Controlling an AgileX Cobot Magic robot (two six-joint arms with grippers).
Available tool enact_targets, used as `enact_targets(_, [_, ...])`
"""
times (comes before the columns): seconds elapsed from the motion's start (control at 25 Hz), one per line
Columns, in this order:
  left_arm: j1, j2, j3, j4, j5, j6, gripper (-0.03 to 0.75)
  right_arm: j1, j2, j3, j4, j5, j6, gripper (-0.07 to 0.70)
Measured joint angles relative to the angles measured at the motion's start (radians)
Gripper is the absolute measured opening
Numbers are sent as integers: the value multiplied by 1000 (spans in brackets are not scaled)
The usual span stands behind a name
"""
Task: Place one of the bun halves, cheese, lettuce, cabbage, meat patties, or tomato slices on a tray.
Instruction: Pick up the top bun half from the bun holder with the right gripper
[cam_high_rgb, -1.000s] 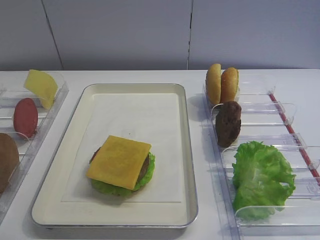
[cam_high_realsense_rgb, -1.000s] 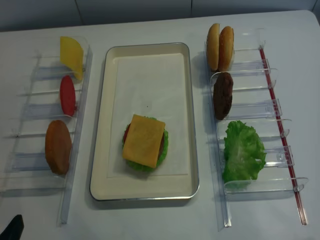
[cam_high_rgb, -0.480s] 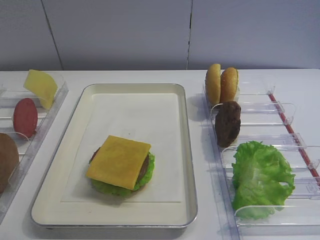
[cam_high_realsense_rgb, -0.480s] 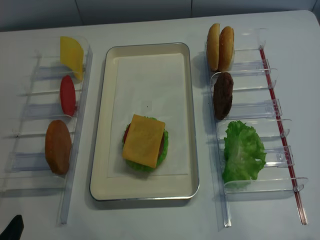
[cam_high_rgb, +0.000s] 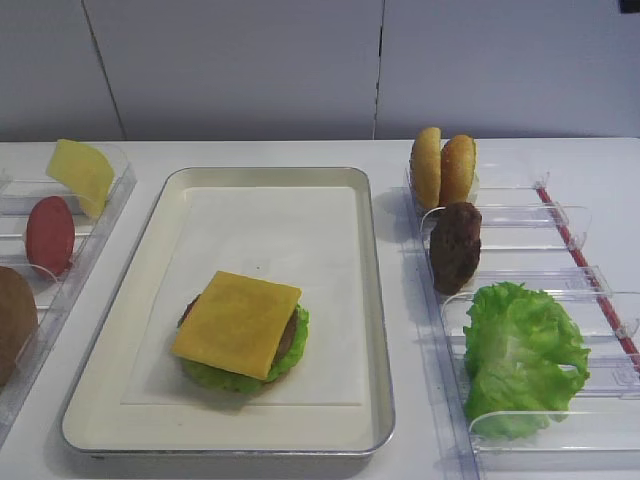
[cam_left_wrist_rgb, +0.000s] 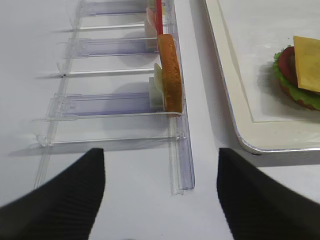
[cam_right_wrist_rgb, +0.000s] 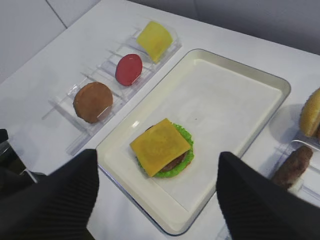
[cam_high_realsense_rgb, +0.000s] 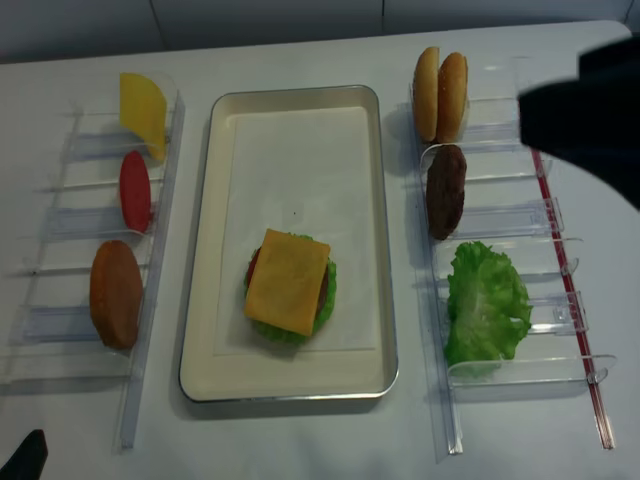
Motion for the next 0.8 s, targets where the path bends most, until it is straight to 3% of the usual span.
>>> enact_targets(0.32, [0,0,0,0,0,0,456,155,290,-222,-144,0,105,491])
enact_targets(0.56, [0,0,0,0,0,0,456,174,492,-367,-357,13,280,484])
enact_targets(0.8, [0,0,0,0,0,0,456,174,676,-467,-435,28,332,484])
